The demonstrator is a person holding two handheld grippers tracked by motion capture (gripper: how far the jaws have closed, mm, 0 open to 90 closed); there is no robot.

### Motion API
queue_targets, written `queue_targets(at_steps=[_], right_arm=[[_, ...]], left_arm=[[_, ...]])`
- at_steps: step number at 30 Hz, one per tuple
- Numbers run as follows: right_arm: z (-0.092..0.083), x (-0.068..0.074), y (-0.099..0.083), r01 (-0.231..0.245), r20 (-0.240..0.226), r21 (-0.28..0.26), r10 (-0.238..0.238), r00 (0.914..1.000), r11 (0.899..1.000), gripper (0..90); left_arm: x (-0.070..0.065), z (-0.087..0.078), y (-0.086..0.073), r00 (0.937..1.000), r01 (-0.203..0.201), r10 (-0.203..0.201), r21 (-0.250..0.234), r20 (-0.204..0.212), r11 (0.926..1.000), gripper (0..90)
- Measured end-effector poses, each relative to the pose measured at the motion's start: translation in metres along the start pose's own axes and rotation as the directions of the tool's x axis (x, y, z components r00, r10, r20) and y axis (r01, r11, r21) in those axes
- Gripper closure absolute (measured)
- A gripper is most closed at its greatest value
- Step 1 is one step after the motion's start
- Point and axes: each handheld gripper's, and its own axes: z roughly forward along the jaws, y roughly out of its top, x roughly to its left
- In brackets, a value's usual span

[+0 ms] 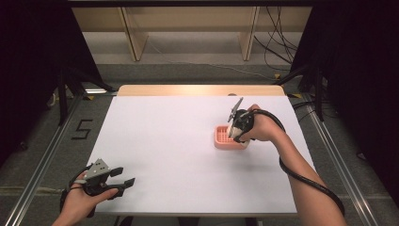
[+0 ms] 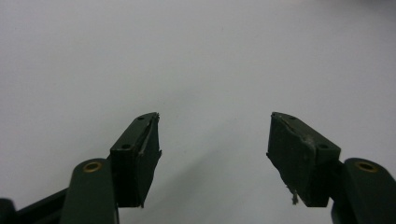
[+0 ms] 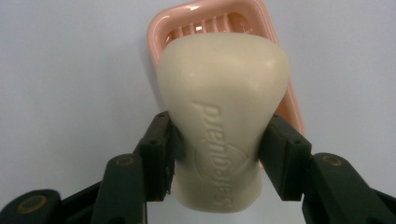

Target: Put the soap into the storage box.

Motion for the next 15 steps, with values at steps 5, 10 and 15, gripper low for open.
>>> queue_targets(at_steps=[5,10,15], right_arm=[[0.0004,0.0002,0.0003,0.001,0.007,-0.001,-0.001,1.0,1.0,50.4],[0.001,-0.0002,0.0015,-0.004,0.009,0.005,0.004,1.0,1.0,50.3],[0.0019,0.0,0.0038,-0.004,0.009,0.01,0.004,1.0,1.0,50.3]], left_arm=[[0.0004,0.0001,0.0001,1.0,-0.009,0.009,0.0,0.002,1.0,33.7],[0.0004,0.0002,0.0001,1.0,-0.01,0.01,-0.001,0.002,1.0,33.7],[0.0002,0.0002,0.0,1.0,-0.004,0.004,0.0,0.002,1.0,33.7]])
